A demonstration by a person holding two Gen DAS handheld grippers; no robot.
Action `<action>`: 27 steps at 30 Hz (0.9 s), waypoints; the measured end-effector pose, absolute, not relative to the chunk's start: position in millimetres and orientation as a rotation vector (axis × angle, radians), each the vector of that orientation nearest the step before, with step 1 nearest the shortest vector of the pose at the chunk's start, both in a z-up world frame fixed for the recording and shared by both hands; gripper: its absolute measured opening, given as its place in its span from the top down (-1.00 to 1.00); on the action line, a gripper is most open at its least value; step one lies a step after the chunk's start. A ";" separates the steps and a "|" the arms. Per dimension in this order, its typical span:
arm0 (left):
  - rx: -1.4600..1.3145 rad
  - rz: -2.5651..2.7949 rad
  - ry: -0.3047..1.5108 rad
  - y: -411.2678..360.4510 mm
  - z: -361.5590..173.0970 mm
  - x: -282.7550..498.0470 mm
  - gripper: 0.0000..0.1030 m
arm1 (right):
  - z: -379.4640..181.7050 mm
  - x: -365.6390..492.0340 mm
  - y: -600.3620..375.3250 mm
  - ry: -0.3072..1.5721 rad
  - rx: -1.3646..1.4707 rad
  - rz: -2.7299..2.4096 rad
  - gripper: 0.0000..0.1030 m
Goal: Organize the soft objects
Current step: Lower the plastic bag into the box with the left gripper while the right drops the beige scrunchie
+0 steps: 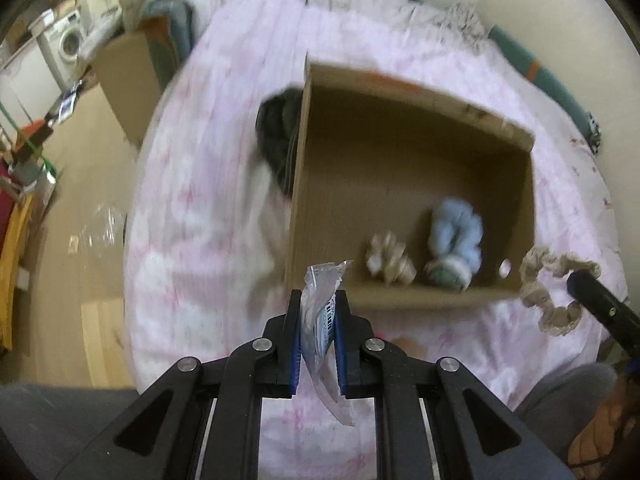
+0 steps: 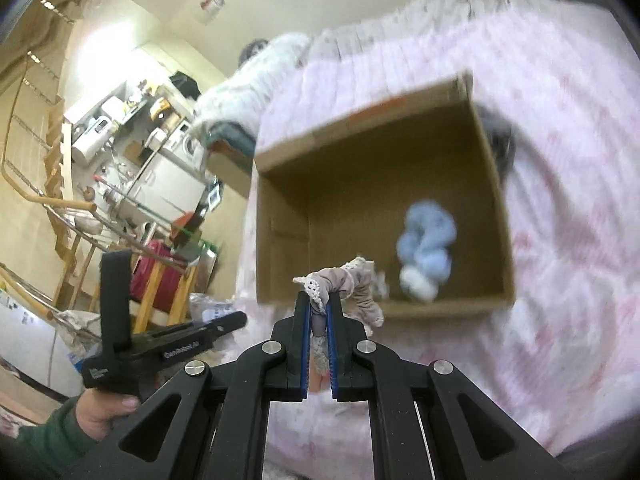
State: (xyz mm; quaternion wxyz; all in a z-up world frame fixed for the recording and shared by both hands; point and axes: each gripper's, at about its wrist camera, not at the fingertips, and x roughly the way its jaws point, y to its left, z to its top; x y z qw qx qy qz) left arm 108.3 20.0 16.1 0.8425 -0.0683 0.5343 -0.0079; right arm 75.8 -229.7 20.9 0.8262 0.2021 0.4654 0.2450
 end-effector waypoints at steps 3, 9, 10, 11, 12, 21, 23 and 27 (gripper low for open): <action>-0.123 -0.021 1.077 18.2 32.2 120.4 0.76 | 35.0 84.1 -230.4 0.957 0.423 0.514 0.82; -0.096 -0.028 1.029 12.0 47.6 141.9 0.76 | 51.3 101.8 -243.8 0.915 0.407 0.478 0.82; -0.094 -0.029 1.028 10.8 48.1 145.3 0.76 | 51.9 105.0 -245.8 0.912 0.404 0.469 0.82; -0.090 -0.030 1.028 9.2 47.2 148.9 0.76 | 51.9 107.5 -248.2 0.909 0.403 0.463 0.82; -0.089 -0.033 1.029 8.3 46.2 151.7 0.76 | 50.9 110.4 -250.7 0.905 0.403 0.456 0.82; -0.039 -0.072 1.043 -12.7 25.5 169.5 0.76 | 17.1 125.7 -270.0 0.933 0.434 0.381 0.82; -0.031 -0.072 1.042 -15.3 20.4 172.7 0.76 | 9.6 127.7 -271.7 0.945 0.439 0.370 0.82; -0.040 -0.070 1.061 -14.8 3.0 179.9 0.76 | 1.4 131.5 -274.7 0.953 0.446 0.357 0.82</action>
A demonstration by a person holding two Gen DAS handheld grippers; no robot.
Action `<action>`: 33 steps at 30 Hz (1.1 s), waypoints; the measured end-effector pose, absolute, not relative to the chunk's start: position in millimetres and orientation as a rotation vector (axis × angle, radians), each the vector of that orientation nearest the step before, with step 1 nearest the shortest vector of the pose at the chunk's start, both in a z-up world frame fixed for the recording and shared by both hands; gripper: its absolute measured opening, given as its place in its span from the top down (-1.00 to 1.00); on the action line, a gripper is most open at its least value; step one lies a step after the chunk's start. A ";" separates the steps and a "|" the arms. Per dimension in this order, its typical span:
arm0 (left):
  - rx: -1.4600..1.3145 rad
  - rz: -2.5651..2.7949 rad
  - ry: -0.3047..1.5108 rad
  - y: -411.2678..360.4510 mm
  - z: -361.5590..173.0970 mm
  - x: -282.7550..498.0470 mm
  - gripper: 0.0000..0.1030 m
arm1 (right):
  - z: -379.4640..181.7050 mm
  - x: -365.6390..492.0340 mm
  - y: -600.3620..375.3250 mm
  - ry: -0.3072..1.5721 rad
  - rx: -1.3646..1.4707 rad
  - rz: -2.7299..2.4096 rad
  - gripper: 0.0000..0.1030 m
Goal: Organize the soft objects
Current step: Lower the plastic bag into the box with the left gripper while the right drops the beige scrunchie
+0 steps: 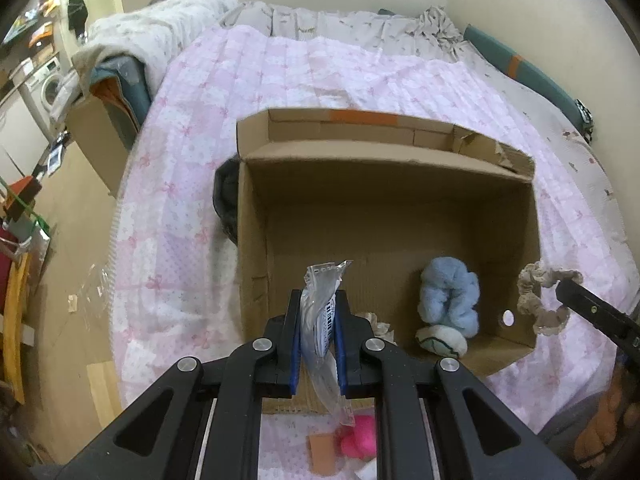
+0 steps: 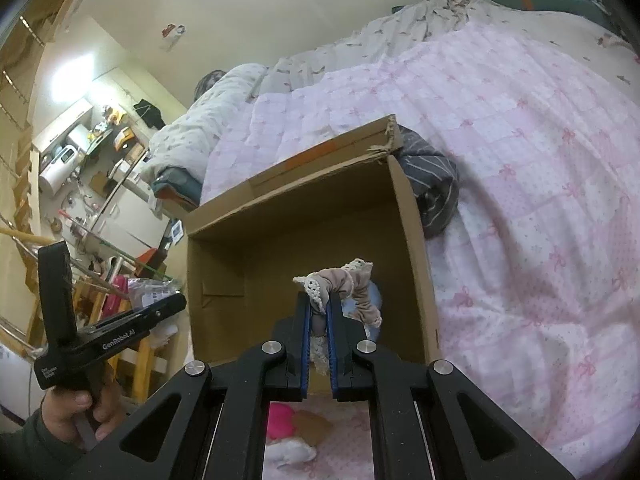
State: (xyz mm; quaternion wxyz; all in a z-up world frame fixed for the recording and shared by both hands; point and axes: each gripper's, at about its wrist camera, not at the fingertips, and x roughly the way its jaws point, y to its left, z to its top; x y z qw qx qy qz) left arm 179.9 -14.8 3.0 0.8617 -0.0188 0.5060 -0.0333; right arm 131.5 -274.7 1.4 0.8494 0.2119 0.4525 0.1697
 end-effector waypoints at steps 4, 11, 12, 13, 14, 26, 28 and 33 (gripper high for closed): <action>-0.038 -0.069 1.070 -14.0 -12.0 185.3 0.76 | -7.5 134.5 -273.5 0.980 0.450 0.349 0.82; -0.042 -0.099 1.075 -17.2 -26.7 185.1 0.76 | -19.7 140.0 -273.9 1.011 0.458 0.320 0.82; -0.043 -0.106 1.076 -18.3 -27.6 184.6 0.76 | -20.7 140.8 -274.0 1.015 0.457 0.312 0.82; -0.043 -0.110 1.077 -19.2 -27.9 184.8 0.76 | -21.7 141.8 -274.3 1.018 0.456 0.305 0.82; -0.040 -0.111 1.075 -20.2 -28.3 184.6 0.76 | -22.7 142.9 -274.2 1.023 0.453 0.300 0.82; -0.073 -0.088 1.114 -16.4 -40.4 187.9 0.76 | -30.9 147.0 -269.4 1.065 0.400 0.268 0.82; -0.076 -0.087 1.123 -16.6 -42.5 188.0 0.76 | -30.8 146.8 -266.4 1.069 0.383 0.269 0.82; -0.064 -0.098 1.133 -21.4 -45.3 188.1 0.76 | -35.5 146.5 -260.5 1.097 0.348 0.264 0.82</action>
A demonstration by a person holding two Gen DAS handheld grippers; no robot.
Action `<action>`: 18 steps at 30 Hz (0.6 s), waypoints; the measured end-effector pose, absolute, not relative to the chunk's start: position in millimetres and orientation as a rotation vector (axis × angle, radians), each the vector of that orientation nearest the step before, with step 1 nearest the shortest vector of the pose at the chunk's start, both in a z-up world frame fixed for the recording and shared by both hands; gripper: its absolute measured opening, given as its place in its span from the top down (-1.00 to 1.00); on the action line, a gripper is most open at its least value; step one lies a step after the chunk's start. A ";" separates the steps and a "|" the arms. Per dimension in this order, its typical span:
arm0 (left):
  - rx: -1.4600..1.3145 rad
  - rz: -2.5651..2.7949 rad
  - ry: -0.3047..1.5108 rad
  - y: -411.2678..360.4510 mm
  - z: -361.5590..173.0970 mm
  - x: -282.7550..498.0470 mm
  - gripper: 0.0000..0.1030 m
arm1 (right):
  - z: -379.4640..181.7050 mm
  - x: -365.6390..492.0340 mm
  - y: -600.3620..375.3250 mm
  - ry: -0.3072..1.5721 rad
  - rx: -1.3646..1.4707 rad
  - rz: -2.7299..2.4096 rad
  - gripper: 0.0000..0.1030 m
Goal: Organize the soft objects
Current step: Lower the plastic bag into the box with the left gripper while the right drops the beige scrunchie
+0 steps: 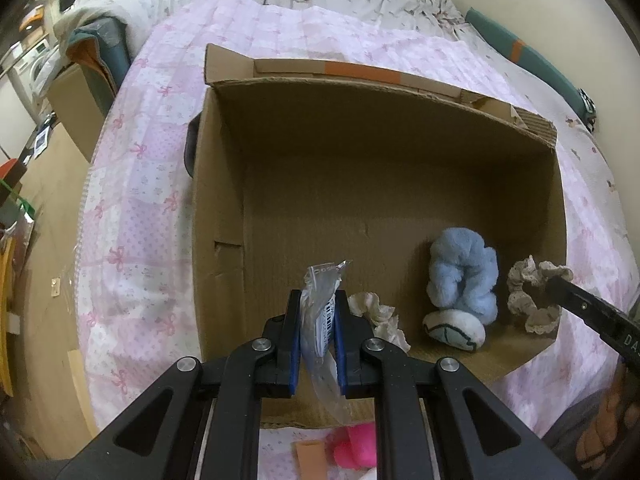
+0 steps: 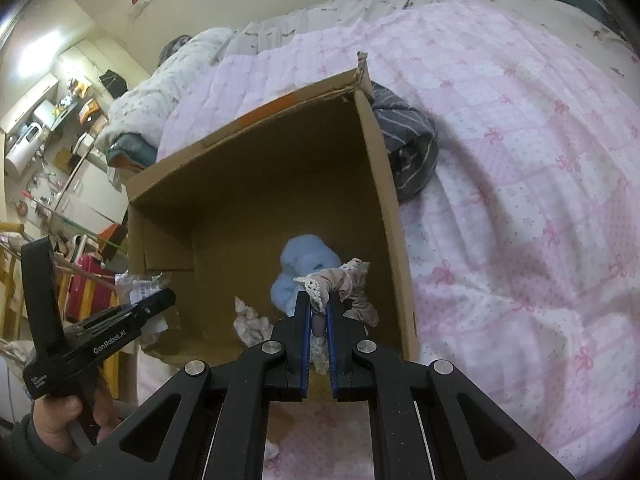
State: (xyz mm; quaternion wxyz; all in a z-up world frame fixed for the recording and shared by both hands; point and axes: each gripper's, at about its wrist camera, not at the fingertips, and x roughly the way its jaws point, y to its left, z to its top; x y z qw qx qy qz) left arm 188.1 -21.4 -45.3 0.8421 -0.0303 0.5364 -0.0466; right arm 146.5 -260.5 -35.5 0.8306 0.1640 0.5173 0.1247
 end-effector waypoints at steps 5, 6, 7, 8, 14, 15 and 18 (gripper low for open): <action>-0.070 -0.095 1.148 -20.2 -48.6 189.7 0.74 | -37.5 146.6 -257.7 1.103 0.318 0.256 0.82; -0.068 -0.092 1.149 -19.5 -48.8 190.6 0.72 | -38.0 146.5 -257.5 1.105 0.317 0.255 0.82; -0.068 -0.090 1.151 -18.6 -49.4 191.2 0.70 | -38.0 146.3 -257.3 1.106 0.319 0.255 0.82; -0.068 -0.089 1.152 -18.2 -49.7 191.9 0.63 | -37.9 146.3 -257.5 1.105 0.321 0.256 0.82; -0.077 -0.086 1.154 -19.6 -47.4 190.9 -0.07 | -37.5 146.9 -254.8 1.103 0.308 0.258 0.82; -0.083 -0.089 1.148 -19.2 -45.9 190.5 -0.16 | -37.4 146.8 -254.7 1.103 0.310 0.261 0.81; -0.082 -0.093 1.134 -19.3 -42.9 189.3 -0.19 | -36.4 147.3 -255.6 1.098 0.324 0.262 0.63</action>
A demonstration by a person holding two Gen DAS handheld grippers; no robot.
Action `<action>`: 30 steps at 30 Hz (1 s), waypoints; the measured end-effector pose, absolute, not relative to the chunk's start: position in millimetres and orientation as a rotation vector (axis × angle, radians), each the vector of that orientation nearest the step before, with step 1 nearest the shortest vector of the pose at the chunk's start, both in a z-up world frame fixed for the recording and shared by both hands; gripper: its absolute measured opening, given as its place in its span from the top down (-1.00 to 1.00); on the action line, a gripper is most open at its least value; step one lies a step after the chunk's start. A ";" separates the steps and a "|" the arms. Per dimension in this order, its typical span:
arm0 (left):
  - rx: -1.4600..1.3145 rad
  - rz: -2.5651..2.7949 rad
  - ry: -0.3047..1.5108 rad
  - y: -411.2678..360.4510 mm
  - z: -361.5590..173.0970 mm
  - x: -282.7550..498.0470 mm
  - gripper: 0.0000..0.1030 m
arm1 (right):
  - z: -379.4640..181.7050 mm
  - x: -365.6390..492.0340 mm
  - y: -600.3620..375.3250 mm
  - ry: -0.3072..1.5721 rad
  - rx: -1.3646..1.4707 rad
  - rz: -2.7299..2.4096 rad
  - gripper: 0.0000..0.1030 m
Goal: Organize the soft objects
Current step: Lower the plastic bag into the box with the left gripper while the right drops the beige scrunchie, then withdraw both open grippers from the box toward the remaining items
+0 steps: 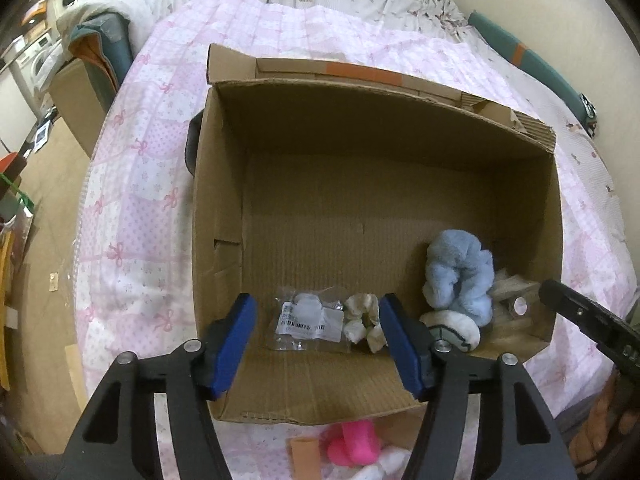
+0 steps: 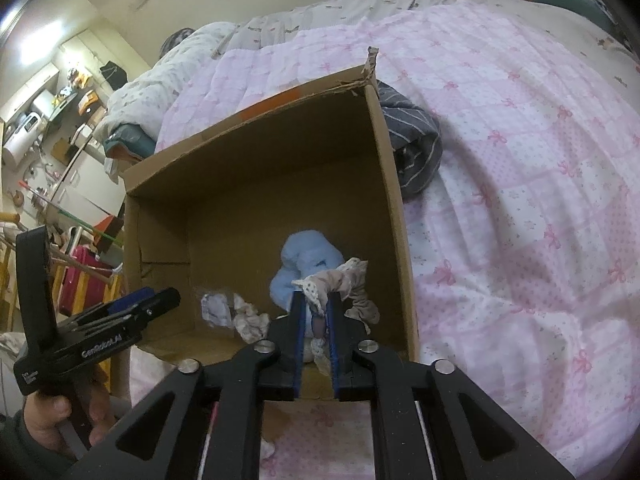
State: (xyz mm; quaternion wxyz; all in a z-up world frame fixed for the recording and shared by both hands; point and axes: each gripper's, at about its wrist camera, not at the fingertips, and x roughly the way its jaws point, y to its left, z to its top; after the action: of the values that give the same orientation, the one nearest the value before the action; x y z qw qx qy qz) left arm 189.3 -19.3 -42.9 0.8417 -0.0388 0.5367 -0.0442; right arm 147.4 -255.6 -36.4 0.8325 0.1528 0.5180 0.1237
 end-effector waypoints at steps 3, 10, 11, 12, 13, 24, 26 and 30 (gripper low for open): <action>-0.073 -0.091 1.133 -19.5 -42.6 188.9 -0.19 | -32.8 146.8 -257.8 1.072 0.359 0.273 -0.30; -0.065 -0.083 1.127 -21.1 -41.3 188.6 -0.19 | -27.6 146.9 -258.2 1.045 0.378 0.279 -0.43; -0.065 -0.083 1.126 -21.6 -40.7 188.4 -0.19 | -27.8 147.6 -258.1 1.049 0.379 0.279 -0.43; -0.065 -0.082 1.125 -21.5 -40.5 188.2 -0.19 | -27.8 147.8 -258.0 1.049 0.379 0.278 -0.43; -0.065 -0.081 1.126 -21.3 -40.5 188.2 -0.19 | -27.4 147.9 -257.9 1.046 0.378 0.277 -0.43; -0.064 -0.066 1.105 -14.5 -33.5 182.4 -0.19 | -29.9 146.0 -257.7 1.037 0.376 0.280 -0.43; -0.070 -0.065 1.082 -12.1 -27.3 178.3 -0.19 | -30.0 144.8 -257.6 1.036 0.378 0.278 -0.43; -0.066 -0.062 1.037 -7.7 -13.3 168.0 -0.19 | -28.4 141.8 -257.7 1.031 0.381 0.273 -0.43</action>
State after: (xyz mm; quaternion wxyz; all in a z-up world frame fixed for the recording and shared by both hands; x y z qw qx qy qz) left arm 168.0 -7.7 -13.3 0.8677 -0.0315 0.4953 -0.0297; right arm 141.8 -257.7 -28.4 0.8438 0.1806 0.4886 0.1295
